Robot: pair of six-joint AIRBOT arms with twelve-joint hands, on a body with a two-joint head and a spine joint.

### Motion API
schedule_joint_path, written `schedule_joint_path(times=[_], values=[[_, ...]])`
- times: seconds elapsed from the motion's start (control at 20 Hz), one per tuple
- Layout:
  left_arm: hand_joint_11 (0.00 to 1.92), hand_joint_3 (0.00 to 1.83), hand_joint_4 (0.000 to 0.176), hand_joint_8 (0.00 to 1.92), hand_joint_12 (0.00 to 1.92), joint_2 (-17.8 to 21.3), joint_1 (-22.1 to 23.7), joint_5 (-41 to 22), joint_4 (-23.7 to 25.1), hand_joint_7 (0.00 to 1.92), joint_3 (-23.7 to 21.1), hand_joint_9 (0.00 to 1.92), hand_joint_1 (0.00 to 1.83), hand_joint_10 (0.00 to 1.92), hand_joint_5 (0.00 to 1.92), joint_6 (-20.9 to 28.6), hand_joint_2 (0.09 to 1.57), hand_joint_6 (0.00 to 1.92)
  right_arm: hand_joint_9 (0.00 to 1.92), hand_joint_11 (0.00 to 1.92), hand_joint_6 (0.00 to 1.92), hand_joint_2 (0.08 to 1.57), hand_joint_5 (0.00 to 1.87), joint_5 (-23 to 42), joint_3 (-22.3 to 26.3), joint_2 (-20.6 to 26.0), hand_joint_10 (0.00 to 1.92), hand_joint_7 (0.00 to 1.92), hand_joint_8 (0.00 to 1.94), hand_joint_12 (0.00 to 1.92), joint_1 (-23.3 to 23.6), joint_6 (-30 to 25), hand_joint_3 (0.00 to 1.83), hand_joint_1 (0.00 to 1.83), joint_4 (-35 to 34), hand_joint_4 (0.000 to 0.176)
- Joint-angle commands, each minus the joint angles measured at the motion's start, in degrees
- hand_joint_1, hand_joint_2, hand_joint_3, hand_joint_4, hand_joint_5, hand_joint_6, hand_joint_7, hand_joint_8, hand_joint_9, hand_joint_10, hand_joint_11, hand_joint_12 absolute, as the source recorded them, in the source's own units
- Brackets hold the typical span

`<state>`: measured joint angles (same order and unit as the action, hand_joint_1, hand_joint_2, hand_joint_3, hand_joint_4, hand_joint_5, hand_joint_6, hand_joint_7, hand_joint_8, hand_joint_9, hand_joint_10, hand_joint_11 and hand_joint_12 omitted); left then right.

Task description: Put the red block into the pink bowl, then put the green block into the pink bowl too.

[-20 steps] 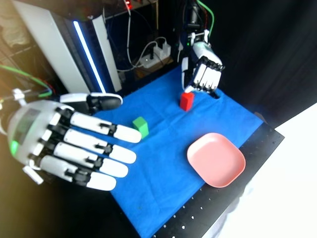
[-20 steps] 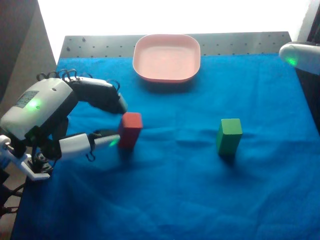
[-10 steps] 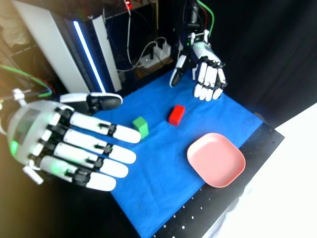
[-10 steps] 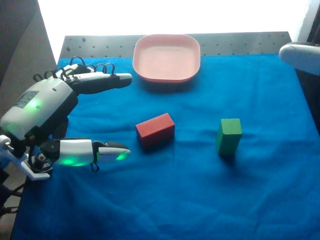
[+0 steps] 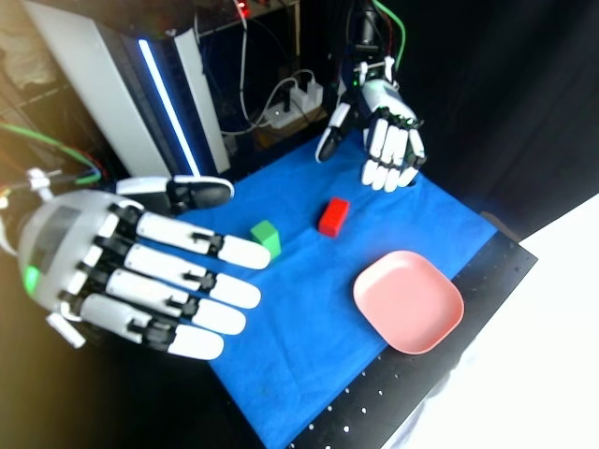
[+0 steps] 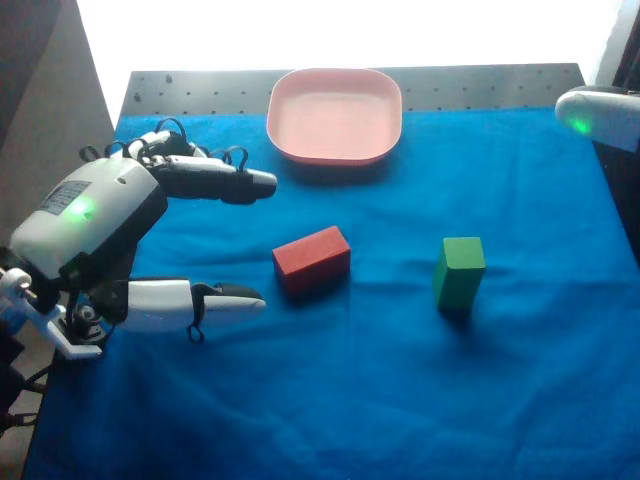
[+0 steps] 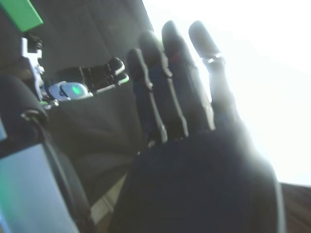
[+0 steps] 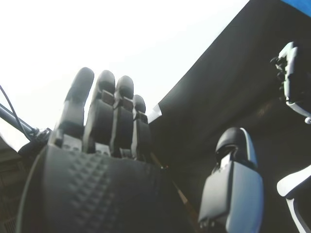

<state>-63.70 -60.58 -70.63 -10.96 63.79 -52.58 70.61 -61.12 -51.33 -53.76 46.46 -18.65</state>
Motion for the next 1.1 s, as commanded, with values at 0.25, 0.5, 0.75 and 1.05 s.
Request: schedule_joint_path(times=[0.25, 0.5, 0.75, 1.05], values=[[0.21, 0.0, 0.0, 0.04, 1.43, 0.6, 2.2, 4.8, 4.3, 0.98, -0.1, 0.82, 0.95, 0.27, 0.92, 0.2, 0.79, 0.0, 0.38, 0.0, 0.0, 0.88, 0.26, 7.1, -0.5, -0.2, 0.0, 0.47, 0.0, 0.75, 0.4, -0.4, 0.01, 0.37, 0.0, 0.04], [0.23, 0.0, 0.0, 0.04, 1.54, 2.6, 3.7, 7.3, 6.1, 1.06, -0.2, 0.63, 0.85, 0.82, 0.97, -2.1, 0.77, 0.01, 0.4, 0.0, 0.0, 0.89, 0.26, 7.1, -0.5, -0.6, 0.0, 0.46, 0.0, 0.76, 0.4, -0.6, 0.0, 0.37, 0.0, 0.036], [0.26, 0.0, 0.0, 0.01, 1.43, 3.7, 5.6, 8.2, 7.2, 1.04, -0.2, 0.7, 0.79, 0.66, 0.97, -4.9, 0.8, 0.0, 0.44, 0.0, 0.0, 0.87, 0.27, 7.1, -0.5, -0.8, 0.01, 0.53, 0.01, 0.79, 0.4, -0.8, 0.0, 0.39, 0.0, 0.029], [0.24, 0.0, 0.0, 0.0, 1.43, 4.8, 8.0, 10.8, 8.6, 0.99, -0.5, 0.68, 0.83, 0.56, 0.95, -9.5, 0.79, 0.0, 0.47, 0.02, 0.0, 0.84, 0.25, 7.1, -0.5, -0.9, 0.01, 0.55, 0.0, 0.79, 0.4, -1.1, 0.0, 0.38, 0.0, 0.007]])
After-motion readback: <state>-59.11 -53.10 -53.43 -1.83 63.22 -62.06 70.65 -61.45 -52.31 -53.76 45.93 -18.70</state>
